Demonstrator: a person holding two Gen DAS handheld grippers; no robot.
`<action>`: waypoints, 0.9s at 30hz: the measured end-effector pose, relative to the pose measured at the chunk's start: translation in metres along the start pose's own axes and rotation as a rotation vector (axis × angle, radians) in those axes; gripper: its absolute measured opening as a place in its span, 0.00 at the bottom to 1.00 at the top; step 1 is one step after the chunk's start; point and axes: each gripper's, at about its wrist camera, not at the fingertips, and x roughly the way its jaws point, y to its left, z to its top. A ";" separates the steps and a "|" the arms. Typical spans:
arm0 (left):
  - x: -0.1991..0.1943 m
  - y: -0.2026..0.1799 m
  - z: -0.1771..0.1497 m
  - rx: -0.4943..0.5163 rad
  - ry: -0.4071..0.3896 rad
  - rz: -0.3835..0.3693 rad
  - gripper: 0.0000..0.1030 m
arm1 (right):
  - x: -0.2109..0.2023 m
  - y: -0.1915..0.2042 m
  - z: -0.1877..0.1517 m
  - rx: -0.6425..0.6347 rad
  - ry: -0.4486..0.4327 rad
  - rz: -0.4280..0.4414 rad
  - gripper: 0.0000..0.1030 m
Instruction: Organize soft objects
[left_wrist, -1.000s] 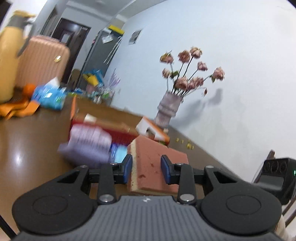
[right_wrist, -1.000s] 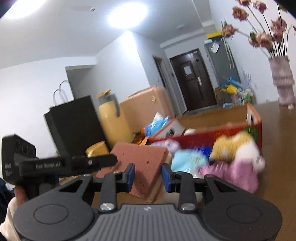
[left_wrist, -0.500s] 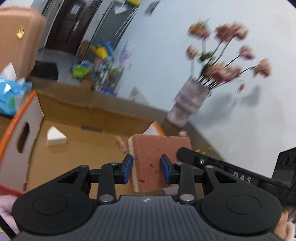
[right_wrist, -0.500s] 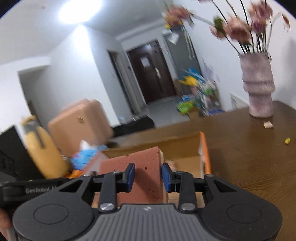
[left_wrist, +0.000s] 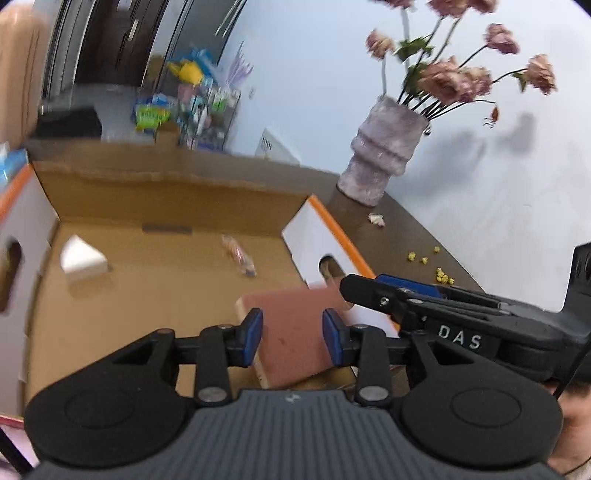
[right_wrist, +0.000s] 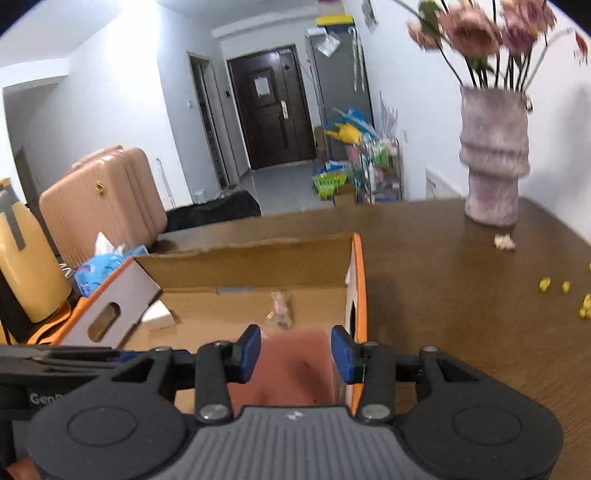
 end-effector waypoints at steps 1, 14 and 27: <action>-0.010 -0.002 0.002 0.017 -0.021 0.015 0.39 | -0.008 0.001 0.004 -0.004 -0.012 0.001 0.41; -0.175 0.019 -0.002 0.250 -0.441 0.528 0.93 | -0.112 0.041 0.027 -0.118 -0.352 -0.059 1.00; -0.211 0.026 -0.021 0.162 -0.496 0.487 0.98 | -0.122 0.067 0.009 -0.172 -0.386 -0.070 1.00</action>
